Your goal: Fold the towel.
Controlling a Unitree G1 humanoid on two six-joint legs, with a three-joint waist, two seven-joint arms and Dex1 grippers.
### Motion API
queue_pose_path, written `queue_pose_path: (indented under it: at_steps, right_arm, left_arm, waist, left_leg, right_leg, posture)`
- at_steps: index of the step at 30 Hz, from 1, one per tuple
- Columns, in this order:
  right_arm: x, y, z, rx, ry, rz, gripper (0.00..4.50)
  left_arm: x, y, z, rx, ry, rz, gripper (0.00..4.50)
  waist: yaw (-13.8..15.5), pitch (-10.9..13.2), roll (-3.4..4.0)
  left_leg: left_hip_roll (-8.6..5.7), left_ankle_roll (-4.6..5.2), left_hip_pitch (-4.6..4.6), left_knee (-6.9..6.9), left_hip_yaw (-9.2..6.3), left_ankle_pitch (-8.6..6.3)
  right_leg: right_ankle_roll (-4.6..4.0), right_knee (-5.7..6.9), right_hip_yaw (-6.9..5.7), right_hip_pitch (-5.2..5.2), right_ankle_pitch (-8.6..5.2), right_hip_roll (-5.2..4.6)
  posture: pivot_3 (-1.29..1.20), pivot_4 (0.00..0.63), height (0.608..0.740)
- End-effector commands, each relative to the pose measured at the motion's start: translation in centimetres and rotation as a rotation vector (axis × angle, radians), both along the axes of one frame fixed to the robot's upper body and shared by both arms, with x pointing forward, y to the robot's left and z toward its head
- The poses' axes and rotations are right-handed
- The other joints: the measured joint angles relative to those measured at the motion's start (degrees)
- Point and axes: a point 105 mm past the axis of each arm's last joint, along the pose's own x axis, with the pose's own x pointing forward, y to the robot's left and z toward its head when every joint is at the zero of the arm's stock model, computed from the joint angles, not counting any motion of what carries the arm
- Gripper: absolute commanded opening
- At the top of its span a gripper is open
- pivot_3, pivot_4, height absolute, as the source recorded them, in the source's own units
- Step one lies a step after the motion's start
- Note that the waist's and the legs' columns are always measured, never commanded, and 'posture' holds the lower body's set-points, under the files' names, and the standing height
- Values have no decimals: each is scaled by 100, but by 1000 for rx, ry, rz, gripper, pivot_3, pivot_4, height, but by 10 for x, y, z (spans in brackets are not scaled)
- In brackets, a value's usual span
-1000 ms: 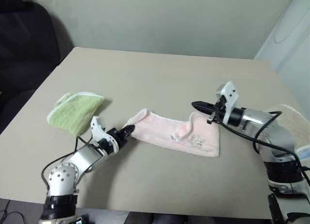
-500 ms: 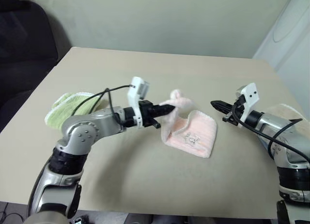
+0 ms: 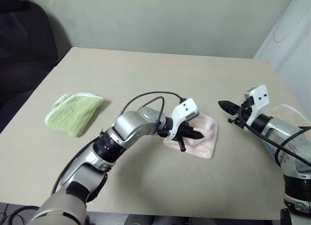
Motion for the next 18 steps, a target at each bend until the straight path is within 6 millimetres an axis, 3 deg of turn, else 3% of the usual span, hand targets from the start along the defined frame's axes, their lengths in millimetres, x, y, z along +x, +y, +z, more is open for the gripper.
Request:
queue_pose_path:
  at_steps: [1, 3, 4, 7, 16, 18]
  right_arm:
    - [-4, -4, 14, 2, -51, -17, 0]
    - [-3, -4, 14, 0, -50, -19, 0]
    - [-3, -4, 14, -3, -50, -18, 0]
    - [-2, -2, 14, -9, -49, -12, 0]
    - [0, 0, 15, -17, -44, 8, 0]
    - [1, 1, 15, -17, -44, 16, 0]
  left_arm:
    - [-4, -6, -9, 30, -62, -67, 32]
    - [-3, -7, -14, 38, -59, -71, 32]
    - [-3, -8, -14, 29, -48, -70, 290]
    - [-3, -10, -12, 1, -21, -73, 1157]
    - [-2, -11, -1, -90, 54, -29, 4424]
    - [0, -11, 13, -171, 110, -7, 4472]
  waist:
    - [9, 0, 0]
    - [6, 0, 0]
    - [5, 0, 0]
    - [8, 0, 0]
    - [9, 0, 0]
    - [8, 0, 0]
  left_leg:
    - [-1, 0, -2, 0, -1, 0]
    - [-3, 1, -3, 0, 0, 0]
    - [-3, 6, -4, 0, 0, -3]
    - [-4, 14, -6, 0, 1, -6]
    - [-7, 18, -9, 1, 3, -1]
    - [-8, 17, -9, 1, 3, 0]
  right_leg:
    - [1, 0, 0, 0, 1, -1]
    - [4, 0, 0, 0, 2, -8]
    - [7, -1, 0, 0, 2, -11]
    - [35, -1, -2, 0, -6, -14]
    - [43, 0, -4, 0, -2, -26]
    - [45, -1, -5, 0, 0, -27]
  posture:
    - [0, 150, 740]
    - [0, 150, 740]
    - [0, 150, 740]
    - [0, 150, 740]
    - [0, 150, 740]
    - [0, 150, 740]
